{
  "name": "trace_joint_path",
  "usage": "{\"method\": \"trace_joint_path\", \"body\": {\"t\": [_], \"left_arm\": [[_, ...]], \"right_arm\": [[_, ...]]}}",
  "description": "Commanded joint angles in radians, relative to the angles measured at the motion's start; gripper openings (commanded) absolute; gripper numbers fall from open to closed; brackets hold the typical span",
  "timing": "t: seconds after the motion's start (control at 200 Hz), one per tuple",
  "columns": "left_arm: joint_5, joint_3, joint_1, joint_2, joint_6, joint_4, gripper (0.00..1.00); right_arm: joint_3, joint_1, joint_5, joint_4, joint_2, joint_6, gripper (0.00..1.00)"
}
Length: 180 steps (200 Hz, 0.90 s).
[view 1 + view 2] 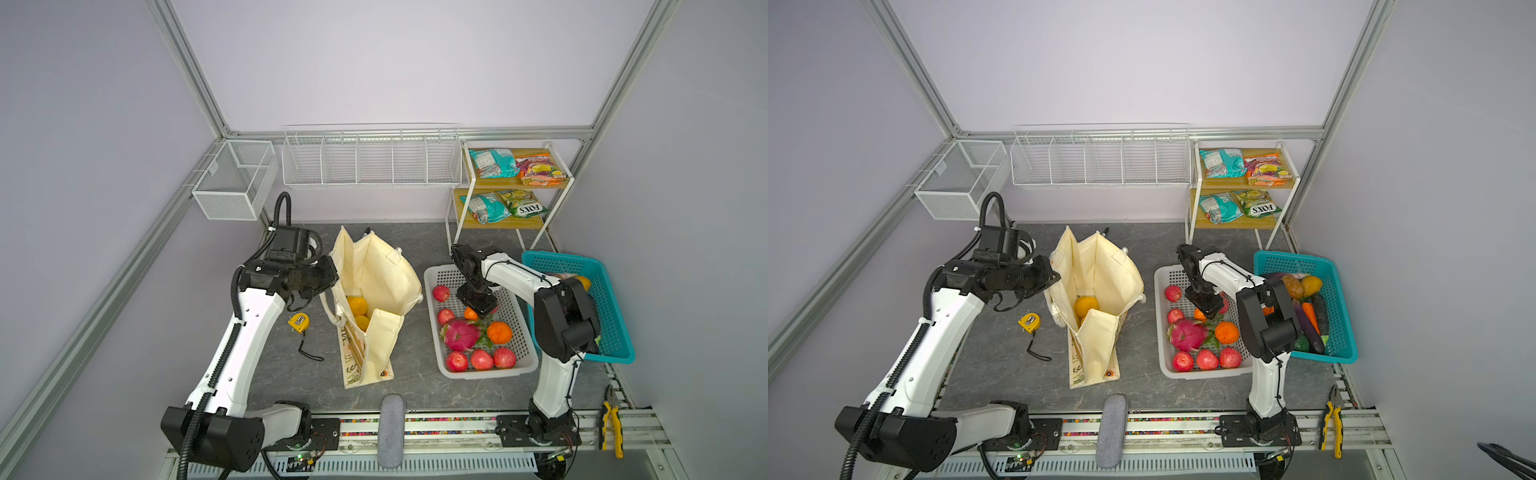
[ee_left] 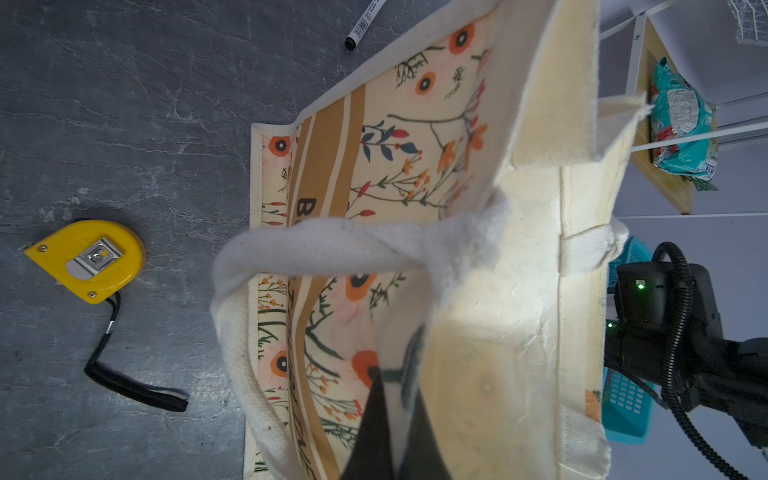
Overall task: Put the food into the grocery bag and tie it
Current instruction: 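Lower the right gripper into the white basket and grasp the leafy orange fruit, then lift the leafy orange fruit with the right gripper over the open bag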
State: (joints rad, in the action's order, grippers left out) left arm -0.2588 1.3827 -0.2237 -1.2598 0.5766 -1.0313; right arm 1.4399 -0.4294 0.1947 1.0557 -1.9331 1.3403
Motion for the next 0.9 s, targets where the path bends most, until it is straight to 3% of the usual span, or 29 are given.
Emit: {"method": "trace_joint_path", "body": {"t": [0.0,0.1,0.22,0.895], "left_arm": [[0.015,0.015,-0.003,0.017,-0.018,-0.032,0.00],[0.019,0.011,-0.003,0.019,-0.019,-0.032,0.00],[0.023,0.012,-0.003,0.018,-0.017,-0.030,0.00],[0.023,0.027,-0.005,-0.014,-0.003,-0.006,0.00]], "right_arm": [[0.002,-0.008,0.015,0.001,-0.019,0.027,0.62],[0.009,-0.008,0.015,0.001,-0.010,0.023,0.59],[0.027,-0.008,0.015,-0.004,0.011,0.008,0.46],[0.175,-0.041,0.073,-0.060,0.246,-0.154,0.42]]}}
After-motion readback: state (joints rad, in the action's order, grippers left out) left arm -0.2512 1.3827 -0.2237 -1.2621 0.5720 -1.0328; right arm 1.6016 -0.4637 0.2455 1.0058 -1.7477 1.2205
